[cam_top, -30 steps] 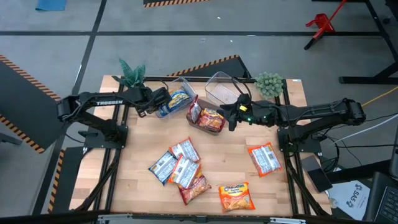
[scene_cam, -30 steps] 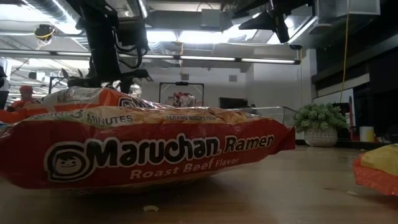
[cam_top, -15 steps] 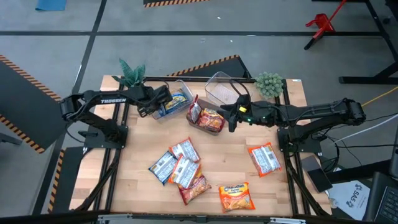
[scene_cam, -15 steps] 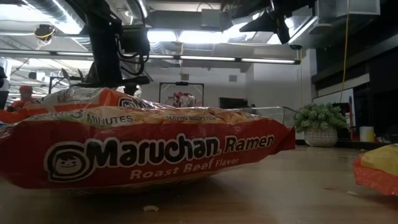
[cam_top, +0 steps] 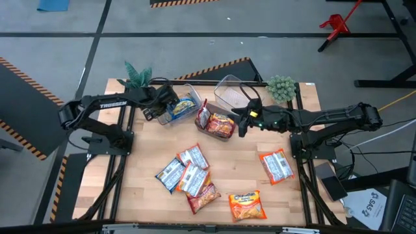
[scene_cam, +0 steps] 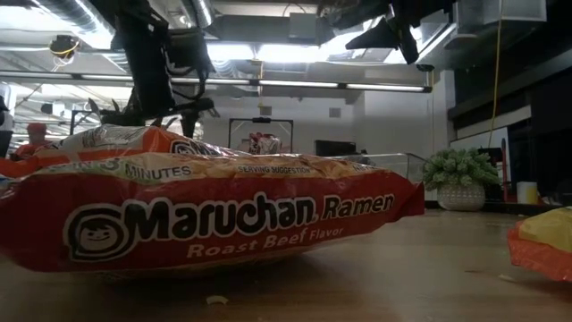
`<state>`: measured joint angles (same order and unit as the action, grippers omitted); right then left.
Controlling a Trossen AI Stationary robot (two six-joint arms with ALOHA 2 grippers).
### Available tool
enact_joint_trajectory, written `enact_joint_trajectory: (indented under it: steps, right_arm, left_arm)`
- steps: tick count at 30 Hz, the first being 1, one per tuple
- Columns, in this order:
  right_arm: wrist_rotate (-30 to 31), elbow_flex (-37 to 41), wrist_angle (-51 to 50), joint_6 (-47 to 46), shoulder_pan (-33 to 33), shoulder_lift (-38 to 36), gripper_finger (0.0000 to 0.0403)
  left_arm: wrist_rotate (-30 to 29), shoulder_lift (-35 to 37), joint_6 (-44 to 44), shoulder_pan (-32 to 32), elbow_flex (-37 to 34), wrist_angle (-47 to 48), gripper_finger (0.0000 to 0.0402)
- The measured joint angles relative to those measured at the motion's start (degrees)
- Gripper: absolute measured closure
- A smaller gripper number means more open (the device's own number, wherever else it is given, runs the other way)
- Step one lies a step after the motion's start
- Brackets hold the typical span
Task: Sort Maruchan noodles
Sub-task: Put the blue noodle pack into the left transparent bin, then stack the blue noodle pack on top of the blue noodle pack
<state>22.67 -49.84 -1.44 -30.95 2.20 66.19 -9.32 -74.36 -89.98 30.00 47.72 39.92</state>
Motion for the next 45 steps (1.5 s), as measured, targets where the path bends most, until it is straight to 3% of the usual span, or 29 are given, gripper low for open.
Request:
enact_joint_trajectory:
  steps: [6, 12, 18, 23, 34, 39, 45]
  right_arm:
    - [0.29, 0.0, -0.52, 0.01, 0.0, 0.0, 0.024]
    - [-0.19, 0.0, -0.5, 0.0, 0.0, 0.0, 0.024]
    - [-0.82, 0.0, -0.63, -0.01, 0.02, 0.0, 0.024]
    - [-1.43, 0.0, -1.59, 0.01, 0.02, 0.69, 0.024]
    - [-14.04, 0.02, -0.38, -0.83, 0.05, 11.04, 0.024]
    - [-16.98, 0.04, 5.32, -2.08, 0.07, 14.4, 0.024]
    - [-19.32, 0.04, 8.07, -2.22, 0.09, 15.41, 0.024]
  left_arm:
    - [-0.06, 5.63, 3.61, 0.79, 0.0, -0.17, 0.0134]
    - [3.38, 13.21, 12.76, 0.72, 0.0, -0.17, 0.0134]
    - [13.03, 21.86, 25.03, -2.22, 0.0, -2.48, 0.0134]
    - [20.95, 24.93, 30.26, -11.0, 0.09, -1.67, 0.0134]
    - [9.38, 20.11, 26.47, -33.83, -0.06, 10.81, 0.0134]
    - [6.5, 18.67, 21.46, -40.58, -3.64, 7.83, 0.0134]
    - [5.93, 18.52, 12.61, -47.49, -14.1, -4.55, 0.0134]
